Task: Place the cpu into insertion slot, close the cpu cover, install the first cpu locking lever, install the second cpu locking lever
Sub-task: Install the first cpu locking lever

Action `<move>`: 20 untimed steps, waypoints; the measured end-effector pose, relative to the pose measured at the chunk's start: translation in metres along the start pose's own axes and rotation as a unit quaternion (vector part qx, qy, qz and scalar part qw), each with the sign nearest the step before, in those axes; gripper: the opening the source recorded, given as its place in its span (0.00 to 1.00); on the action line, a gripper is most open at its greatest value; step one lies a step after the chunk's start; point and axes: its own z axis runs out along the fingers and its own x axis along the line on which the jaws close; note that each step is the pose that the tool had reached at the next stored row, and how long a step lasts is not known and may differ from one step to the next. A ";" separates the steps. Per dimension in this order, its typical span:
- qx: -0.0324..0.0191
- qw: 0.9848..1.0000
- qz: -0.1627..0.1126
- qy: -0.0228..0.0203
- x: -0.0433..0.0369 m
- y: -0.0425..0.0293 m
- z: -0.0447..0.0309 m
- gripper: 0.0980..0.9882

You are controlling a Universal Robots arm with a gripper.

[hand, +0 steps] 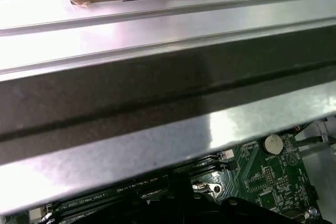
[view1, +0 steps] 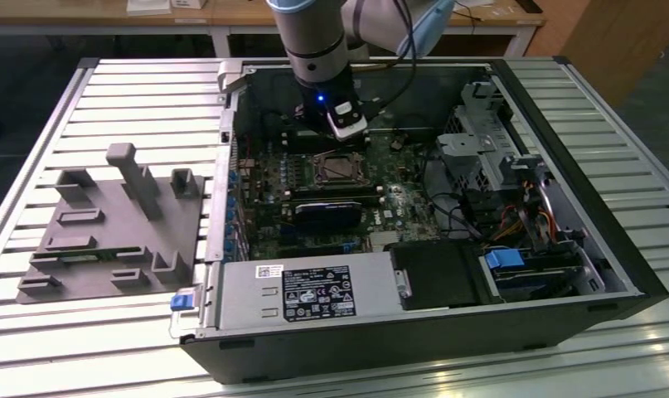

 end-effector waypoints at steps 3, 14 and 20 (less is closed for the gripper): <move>0.006 1.000 0.000 -0.002 0.0003 -0.0003 0.0013 0.01; 0.018 1.000 0.002 -0.006 0.0015 0.0010 0.0047 0.01; 0.018 1.000 0.002 -0.006 0.0029 0.0058 0.0056 0.01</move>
